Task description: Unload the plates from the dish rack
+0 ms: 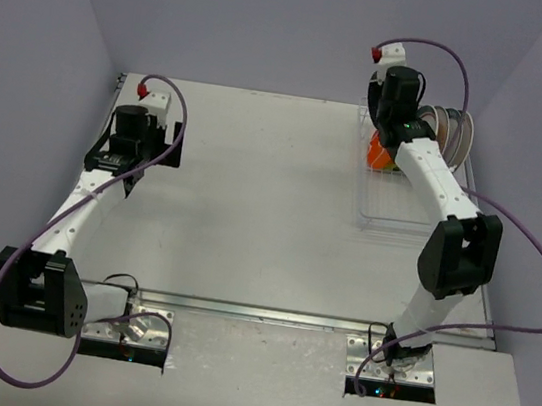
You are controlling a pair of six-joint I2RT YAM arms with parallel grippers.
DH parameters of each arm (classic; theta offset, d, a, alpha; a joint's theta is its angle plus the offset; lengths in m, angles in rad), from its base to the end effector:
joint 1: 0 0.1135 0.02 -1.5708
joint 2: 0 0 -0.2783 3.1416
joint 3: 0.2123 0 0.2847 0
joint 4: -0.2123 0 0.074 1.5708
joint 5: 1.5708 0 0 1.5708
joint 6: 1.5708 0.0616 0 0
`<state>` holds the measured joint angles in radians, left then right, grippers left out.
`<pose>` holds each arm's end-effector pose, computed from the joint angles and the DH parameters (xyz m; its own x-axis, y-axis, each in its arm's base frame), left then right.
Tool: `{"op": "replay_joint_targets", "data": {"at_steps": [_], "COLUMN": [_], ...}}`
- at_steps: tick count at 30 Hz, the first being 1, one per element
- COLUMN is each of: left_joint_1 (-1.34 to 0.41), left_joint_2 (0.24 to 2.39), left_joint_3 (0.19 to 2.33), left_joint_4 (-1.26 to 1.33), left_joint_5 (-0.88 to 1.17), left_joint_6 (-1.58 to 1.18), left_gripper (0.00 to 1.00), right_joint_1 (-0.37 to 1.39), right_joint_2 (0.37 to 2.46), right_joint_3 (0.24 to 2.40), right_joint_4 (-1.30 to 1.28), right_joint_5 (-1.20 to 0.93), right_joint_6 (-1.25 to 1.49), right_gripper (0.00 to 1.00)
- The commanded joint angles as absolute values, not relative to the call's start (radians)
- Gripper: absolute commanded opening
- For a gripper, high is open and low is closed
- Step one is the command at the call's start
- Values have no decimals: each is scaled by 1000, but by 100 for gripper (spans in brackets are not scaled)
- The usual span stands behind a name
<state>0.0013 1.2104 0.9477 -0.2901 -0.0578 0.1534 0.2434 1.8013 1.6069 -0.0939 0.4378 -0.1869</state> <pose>0.3215 0.0040 0.2884 -0.5266 0.1519 -0.8364 0.0304 0.9866 0.1600 0.4844 0.0934 0.3526 -0.3039 -0.2489 -0.9196 0.1219 0.9472 -0.2966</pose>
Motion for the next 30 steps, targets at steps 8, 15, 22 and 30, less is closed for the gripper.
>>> {"op": "replay_joint_targets", "data": {"at_steps": [8,15,22,30], "left_joint_1": [-40,-231,-275,-274], "left_joint_2": [1215,1303,1378,1385], "left_joint_3": [1074,1159,1178,1163], "left_joint_4": [-193,-217,-282,-286], "left_joint_5": [678,686,628,562], "left_joint_6": [-54,-105,-64,-42], "left_gripper": [87,72,46,35], "right_joint_1": [301,439,471,471], "right_joint_2": [1593,1561,1561,1549], "right_joint_3": [1526,1415,1411,1389], "right_joint_4": [-384,-348,-340,-338], "right_joint_5": [-449,-525,-557,-582], "right_joint_6": [135,166,207,209], "right_gripper": [0,0,0,0]}}
